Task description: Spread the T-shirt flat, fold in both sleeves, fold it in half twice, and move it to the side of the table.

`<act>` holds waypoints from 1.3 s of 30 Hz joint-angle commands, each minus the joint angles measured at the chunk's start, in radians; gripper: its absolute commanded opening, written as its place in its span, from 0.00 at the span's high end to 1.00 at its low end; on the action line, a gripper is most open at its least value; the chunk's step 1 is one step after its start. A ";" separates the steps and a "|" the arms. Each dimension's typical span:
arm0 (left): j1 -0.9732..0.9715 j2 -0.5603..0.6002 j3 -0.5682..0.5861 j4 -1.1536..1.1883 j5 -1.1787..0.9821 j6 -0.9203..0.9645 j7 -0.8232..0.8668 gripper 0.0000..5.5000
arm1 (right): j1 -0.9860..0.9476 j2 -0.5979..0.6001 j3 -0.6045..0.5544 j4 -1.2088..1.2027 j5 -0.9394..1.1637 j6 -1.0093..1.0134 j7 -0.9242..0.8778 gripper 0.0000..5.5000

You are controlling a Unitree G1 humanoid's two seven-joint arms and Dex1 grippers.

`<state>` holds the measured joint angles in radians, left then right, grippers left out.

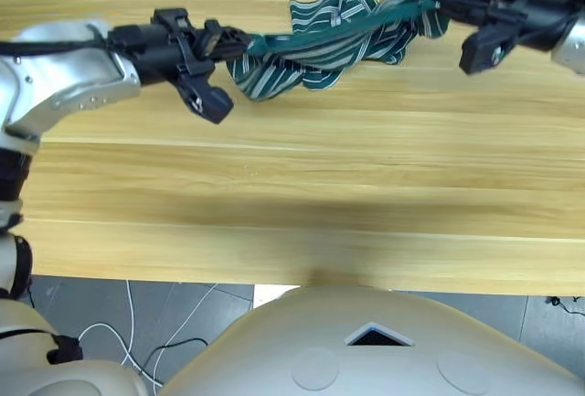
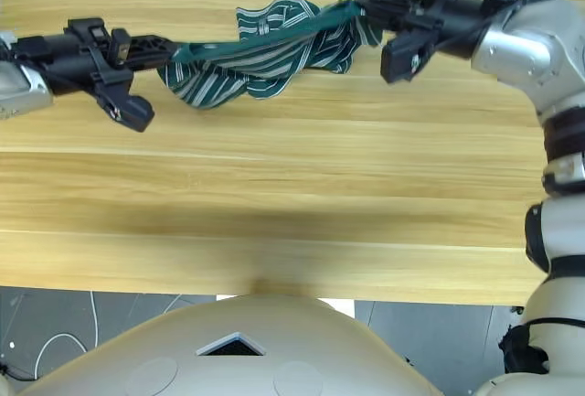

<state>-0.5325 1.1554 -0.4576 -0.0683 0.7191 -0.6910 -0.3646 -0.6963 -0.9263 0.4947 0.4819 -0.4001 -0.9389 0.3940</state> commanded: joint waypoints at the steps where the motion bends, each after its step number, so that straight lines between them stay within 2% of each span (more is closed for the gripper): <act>1: 0.389 0.052 0.008 -0.247 -0.046 0.081 -0.090 0.99 | 0.361 -0.121 0.014 -0.415 0.170 0.146 0.156 1.00; 5: 0.596 0.007 0.001 -0.359 0.022 0.108 -0.113 0.99 | 0.495 -0.146 -0.017 -0.572 0.214 0.260 0.256 1.00; 9: 0.628 -0.006 0.054 -0.375 0.095 0.096 -0.123 0.99 | 0.551 -0.176 -0.082 -0.653 0.281 0.362 0.346 1.00; 16: 0.688 0.015 0.164 -0.427 0.056 0.103 -0.183 0.99 | 0.687 -0.241 -0.128 -0.812 0.381 0.553 0.527 1.00; 22: 0.799 0.035 0.200 -0.479 -0.029 0.091 -0.271 0.80 | 0.810 -0.296 -0.176 -0.947 0.532 0.689 0.654 1.00; 29: 0.875 0.019 0.196 -0.486 -0.072 0.086 -0.338 0.59 | 0.856 -0.292 -0.212 -0.948 0.512 0.765 0.708 1.00; 30: 0.871 0.013 0.199 -0.484 -0.080 0.088 -0.345 0.57 | 0.855 -0.287 -0.215 -0.946 0.515 0.779 0.714 0.94; 39: 0.725 -0.057 0.177 -0.409 -0.170 0.110 -0.428 0.31 | 0.868 -0.289 -0.224 -0.964 0.567 0.871 0.812 0.67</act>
<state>0.2304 1.1149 -0.2697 -0.5008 0.5790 -0.5875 -0.7669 0.1636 -1.2092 0.2839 -0.4641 0.1439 -0.0901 1.1815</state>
